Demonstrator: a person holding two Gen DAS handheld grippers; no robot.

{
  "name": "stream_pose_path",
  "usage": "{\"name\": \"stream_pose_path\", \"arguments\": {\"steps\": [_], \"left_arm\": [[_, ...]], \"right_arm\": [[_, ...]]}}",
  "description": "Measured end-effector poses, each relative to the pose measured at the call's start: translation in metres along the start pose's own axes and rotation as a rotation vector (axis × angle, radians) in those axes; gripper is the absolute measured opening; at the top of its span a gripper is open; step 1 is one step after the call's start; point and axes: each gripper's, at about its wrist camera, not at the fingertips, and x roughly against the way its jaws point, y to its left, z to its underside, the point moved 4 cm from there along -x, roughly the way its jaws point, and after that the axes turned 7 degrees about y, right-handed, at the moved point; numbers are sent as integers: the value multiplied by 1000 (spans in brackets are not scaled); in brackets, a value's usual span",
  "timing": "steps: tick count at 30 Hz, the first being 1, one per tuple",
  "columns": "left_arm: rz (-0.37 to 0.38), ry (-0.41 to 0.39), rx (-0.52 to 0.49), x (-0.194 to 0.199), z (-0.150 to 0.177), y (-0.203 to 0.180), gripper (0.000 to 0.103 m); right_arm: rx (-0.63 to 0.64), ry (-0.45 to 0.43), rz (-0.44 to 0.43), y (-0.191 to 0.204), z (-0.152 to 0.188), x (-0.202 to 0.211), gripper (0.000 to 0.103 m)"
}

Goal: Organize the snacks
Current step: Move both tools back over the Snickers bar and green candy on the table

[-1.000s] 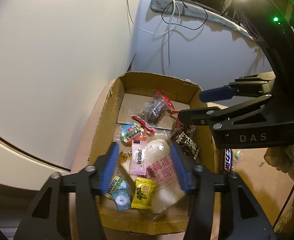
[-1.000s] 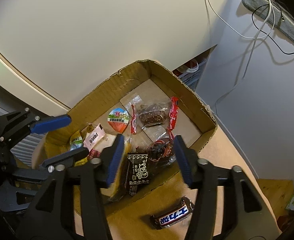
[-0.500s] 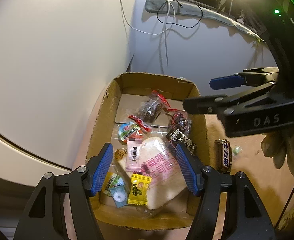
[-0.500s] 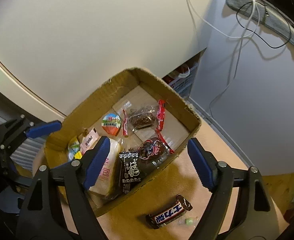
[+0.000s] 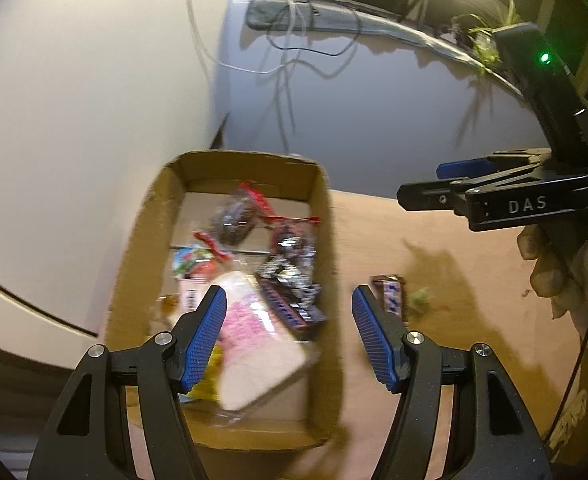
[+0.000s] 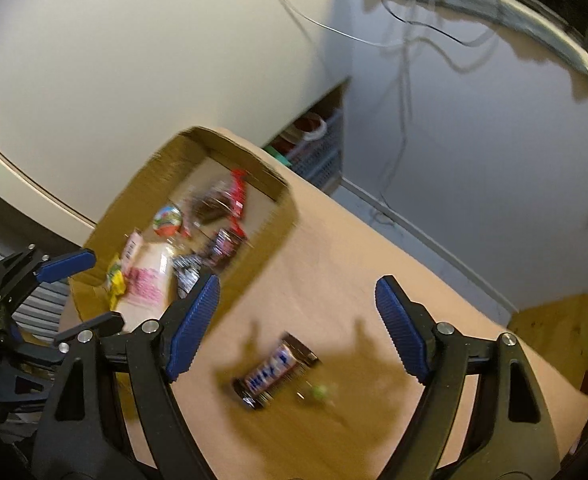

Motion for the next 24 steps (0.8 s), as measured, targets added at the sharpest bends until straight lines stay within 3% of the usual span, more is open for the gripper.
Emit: {"name": "stream_pose_path", "arguments": {"steps": [7,12,13,15,18,24], "left_arm": [[56,14,-46,-6,3,-35,65],[85,28,-64,-10,7,-54,65],[89,32,-69,-11,8,-57,65],[97,41,-82,-15,10,-66,64],[110,54,-90,-21,14,-77,56],[117,80,-76,-40,20,-90,49]], "right_arm": [[-43,31,-6,-36,35,3,83],[29,60,-23,-42,57,0,82],[62,69,-24,-41,62,-2,81],[143,85,-21,-37,71,-3,69],[237,117,-23,-31,82,-9,57],[385,145,-66,-21,98,-19,53]]}}
